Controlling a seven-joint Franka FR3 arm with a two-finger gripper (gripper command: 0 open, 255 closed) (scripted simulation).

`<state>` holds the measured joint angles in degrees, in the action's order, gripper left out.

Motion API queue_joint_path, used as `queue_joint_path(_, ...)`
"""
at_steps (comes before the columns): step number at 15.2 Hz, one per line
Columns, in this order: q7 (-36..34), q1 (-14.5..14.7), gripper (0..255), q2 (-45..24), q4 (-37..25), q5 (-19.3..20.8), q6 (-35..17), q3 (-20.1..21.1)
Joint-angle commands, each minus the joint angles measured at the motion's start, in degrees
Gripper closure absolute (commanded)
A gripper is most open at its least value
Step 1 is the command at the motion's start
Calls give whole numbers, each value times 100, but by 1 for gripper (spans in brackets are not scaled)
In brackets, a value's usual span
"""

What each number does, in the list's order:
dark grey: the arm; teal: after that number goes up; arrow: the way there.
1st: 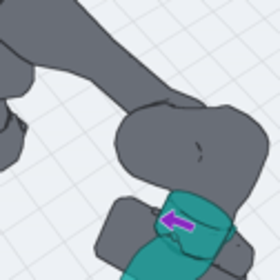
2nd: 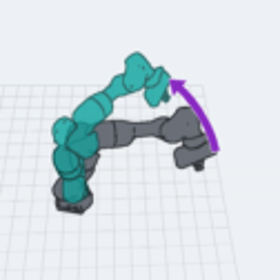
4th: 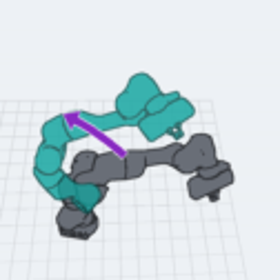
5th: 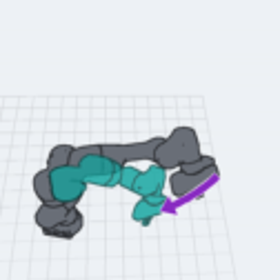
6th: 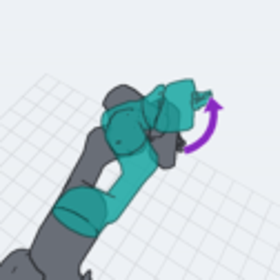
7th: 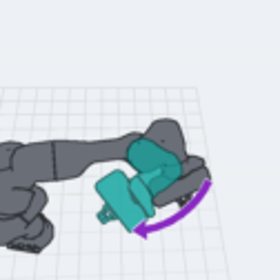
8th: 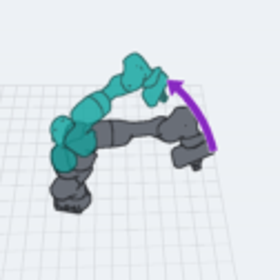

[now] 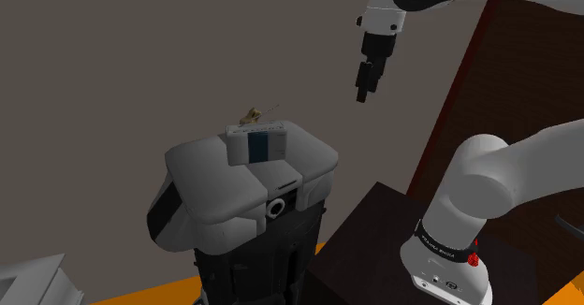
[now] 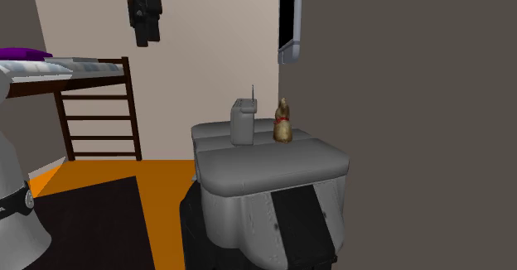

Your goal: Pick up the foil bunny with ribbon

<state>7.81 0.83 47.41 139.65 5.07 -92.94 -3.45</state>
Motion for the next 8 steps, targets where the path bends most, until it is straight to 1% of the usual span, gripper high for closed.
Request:
queue_joint_path(1,0,0,0,0,0,0,0,0)
queue_joint_path(8,1011,248,0,-1022,199,134,-1617,-584)
